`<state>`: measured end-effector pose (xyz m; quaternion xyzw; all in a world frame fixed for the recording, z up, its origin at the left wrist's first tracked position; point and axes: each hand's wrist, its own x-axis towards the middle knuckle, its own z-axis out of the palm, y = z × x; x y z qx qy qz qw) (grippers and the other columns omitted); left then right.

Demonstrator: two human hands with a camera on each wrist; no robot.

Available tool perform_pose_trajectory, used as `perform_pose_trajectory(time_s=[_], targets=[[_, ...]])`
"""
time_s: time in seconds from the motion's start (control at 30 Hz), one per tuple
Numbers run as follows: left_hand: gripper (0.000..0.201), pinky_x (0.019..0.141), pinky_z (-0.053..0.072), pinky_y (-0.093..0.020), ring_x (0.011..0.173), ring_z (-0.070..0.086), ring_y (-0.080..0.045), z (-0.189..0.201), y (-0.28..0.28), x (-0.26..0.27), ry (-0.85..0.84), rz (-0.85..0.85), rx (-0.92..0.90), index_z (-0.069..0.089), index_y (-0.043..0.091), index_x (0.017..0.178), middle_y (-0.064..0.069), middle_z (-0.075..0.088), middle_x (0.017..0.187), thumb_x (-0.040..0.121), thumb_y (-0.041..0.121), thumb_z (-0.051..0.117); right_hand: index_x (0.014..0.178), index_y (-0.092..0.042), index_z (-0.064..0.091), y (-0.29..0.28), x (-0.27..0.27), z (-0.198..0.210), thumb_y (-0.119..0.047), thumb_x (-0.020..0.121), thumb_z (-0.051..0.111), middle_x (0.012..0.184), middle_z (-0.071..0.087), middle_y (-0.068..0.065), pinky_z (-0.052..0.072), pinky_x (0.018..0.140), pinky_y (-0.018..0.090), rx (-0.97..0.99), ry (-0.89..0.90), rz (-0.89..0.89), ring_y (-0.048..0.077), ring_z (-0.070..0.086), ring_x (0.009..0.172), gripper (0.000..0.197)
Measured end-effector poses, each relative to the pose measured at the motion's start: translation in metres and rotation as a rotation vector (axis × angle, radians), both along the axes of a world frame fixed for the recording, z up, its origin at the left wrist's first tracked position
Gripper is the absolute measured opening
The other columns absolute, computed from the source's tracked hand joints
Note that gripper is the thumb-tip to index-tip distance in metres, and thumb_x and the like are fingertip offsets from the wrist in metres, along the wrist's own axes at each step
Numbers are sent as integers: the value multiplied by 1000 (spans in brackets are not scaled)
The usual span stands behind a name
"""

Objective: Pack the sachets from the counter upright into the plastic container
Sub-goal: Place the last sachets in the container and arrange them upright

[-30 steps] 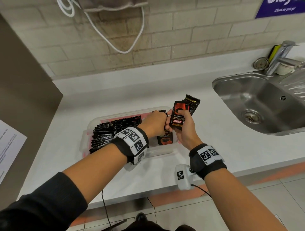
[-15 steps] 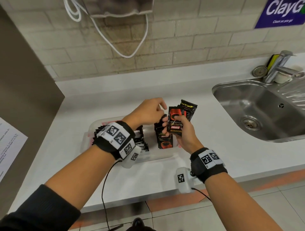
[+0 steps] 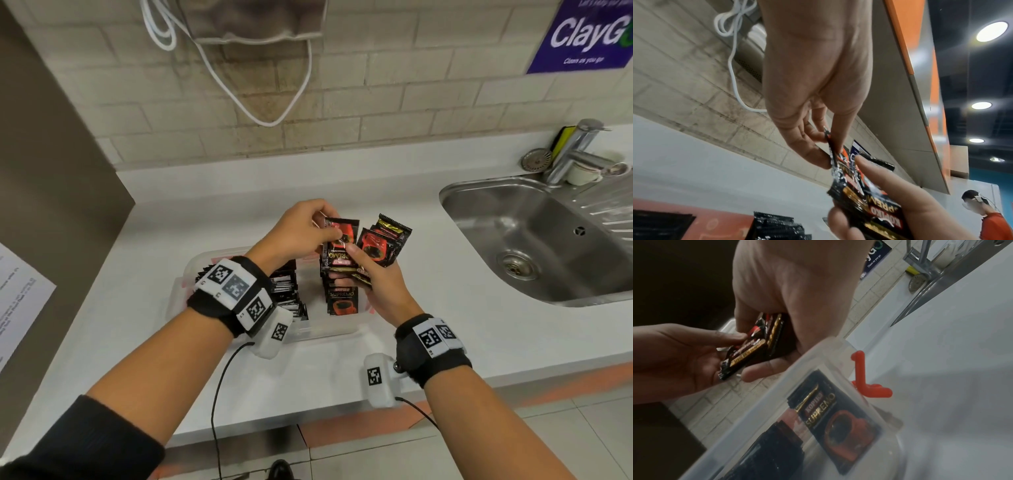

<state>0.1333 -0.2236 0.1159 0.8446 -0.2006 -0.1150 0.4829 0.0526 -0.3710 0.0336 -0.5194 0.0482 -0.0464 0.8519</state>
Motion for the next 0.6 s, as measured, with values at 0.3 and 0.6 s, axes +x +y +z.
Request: perform_pose_trajectory(time_s=[0.3, 0.6], targets=[[35, 68, 59, -29, 89, 67, -26, 6, 18, 2, -6, -7, 59, 55, 21, 108, -4, 62, 103, 85, -2, 69, 104, -3, 63, -3, 4, -4, -8, 87, 71, 87, 72, 19, 59, 57, 29, -45, 27, 10, 27, 71, 68, 19], [41, 108, 32, -43, 101, 55, -12, 13, 12, -10, -363, -447, 633, 61, 30, 130, 14, 65, 103, 89, 26, 66, 96, -11, 67, -5, 5, 1, -7, 87, 73, 83, 68, 12, 48, 52, 29, -116, -19, 60, 16, 63, 60, 12]])
